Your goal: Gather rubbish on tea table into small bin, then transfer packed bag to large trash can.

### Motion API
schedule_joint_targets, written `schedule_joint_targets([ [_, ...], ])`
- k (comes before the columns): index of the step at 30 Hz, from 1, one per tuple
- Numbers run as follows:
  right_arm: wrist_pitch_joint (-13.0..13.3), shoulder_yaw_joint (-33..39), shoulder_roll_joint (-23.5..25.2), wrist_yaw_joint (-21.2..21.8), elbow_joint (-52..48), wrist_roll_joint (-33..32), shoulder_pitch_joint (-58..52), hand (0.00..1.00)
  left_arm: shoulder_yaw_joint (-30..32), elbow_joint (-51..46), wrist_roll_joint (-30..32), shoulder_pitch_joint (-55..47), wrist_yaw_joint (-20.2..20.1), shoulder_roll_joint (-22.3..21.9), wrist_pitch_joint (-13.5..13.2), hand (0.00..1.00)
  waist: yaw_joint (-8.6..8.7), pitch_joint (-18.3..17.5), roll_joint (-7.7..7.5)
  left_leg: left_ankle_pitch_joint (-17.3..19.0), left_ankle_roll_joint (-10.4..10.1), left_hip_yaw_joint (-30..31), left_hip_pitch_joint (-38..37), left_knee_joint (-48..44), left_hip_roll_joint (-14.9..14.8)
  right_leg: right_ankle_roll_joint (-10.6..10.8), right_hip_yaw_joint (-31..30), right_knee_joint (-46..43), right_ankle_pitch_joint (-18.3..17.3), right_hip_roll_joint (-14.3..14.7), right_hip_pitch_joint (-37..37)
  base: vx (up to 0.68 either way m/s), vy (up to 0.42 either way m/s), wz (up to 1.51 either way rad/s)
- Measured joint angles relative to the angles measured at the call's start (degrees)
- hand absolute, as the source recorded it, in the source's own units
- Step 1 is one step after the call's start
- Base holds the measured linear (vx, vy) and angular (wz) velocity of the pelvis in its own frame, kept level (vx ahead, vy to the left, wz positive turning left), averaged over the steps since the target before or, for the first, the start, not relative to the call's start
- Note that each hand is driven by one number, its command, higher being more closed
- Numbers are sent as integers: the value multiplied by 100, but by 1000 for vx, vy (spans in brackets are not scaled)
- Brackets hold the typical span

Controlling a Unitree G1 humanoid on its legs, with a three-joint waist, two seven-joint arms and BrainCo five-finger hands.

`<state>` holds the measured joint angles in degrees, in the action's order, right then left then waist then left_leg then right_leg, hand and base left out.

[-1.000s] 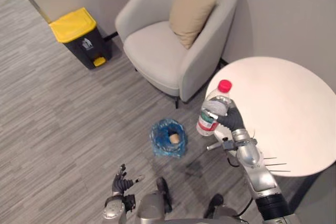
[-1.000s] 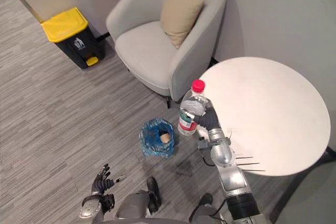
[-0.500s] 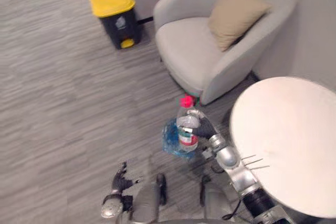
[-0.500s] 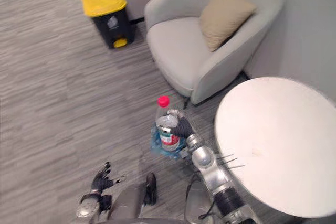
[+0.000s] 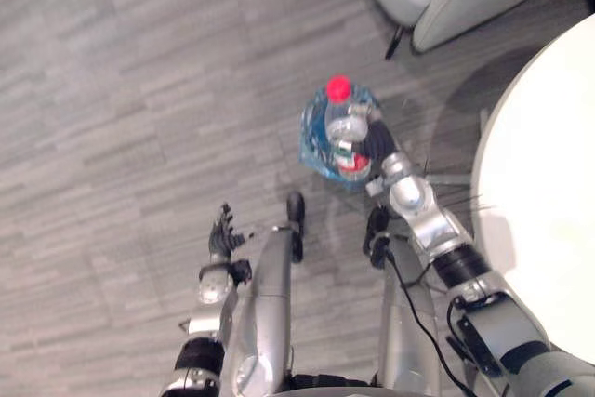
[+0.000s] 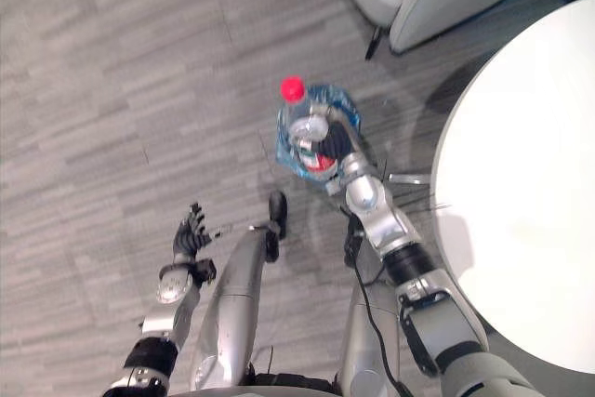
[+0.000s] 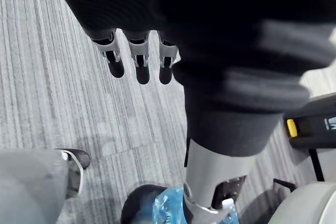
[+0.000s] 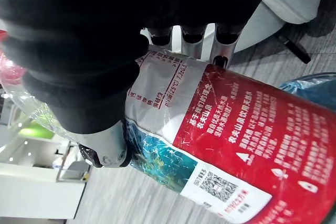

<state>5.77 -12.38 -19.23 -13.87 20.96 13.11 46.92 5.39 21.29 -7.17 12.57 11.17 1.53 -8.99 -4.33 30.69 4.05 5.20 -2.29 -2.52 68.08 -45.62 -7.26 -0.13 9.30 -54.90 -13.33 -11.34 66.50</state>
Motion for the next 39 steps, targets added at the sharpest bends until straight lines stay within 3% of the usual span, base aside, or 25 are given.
schedule_joint_targets([
  [6,-15,367,-222,-418,21,-595,508,100,243,-485,-139,0,143,-84,-50,0,-132,52,-5,-65,-25,82,984,-491,-15,-39,9,-634,-150,-96,992,-36,-17,10],
  [7,-15,364,-286,-485,30,-661,597,0,283,-552,-218,2,146,-88,-57,0,-137,52,-5,-68,-37,82,1079,-496,-14,-40,9,-671,-151,-106,1100,-26,5,6],
  [14,-12,346,-586,-489,503,-910,1061,0,372,-675,-348,1,155,-76,-249,0,-151,51,-5,-156,-91,93,1387,-471,-52,-48,82,-737,-157,-136,1405,-35,19,5],
  [21,17,43,-728,-447,483,-769,1090,0,376,-693,-352,0,152,-60,-248,0,-144,49,-7,-216,-80,120,1403,-467,-67,-61,147,-755,-151,-152,1394,-24,26,2],
  [30,65,-453,-754,-146,-226,549,96,0,371,-484,-215,-10,134,-67,-192,0,-111,20,-49,-210,-99,88,1024,-221,-87,-76,210,-530,-141,-141,992,-39,22,1],
  [39,130,-1236,-580,297,-109,1647,-174,0,374,-331,-111,-17,129,-21,-139,0,-104,-17,-118,-375,-103,53,813,66,-156,-101,312,-280,-122,-89,771,-11,2,0],
])
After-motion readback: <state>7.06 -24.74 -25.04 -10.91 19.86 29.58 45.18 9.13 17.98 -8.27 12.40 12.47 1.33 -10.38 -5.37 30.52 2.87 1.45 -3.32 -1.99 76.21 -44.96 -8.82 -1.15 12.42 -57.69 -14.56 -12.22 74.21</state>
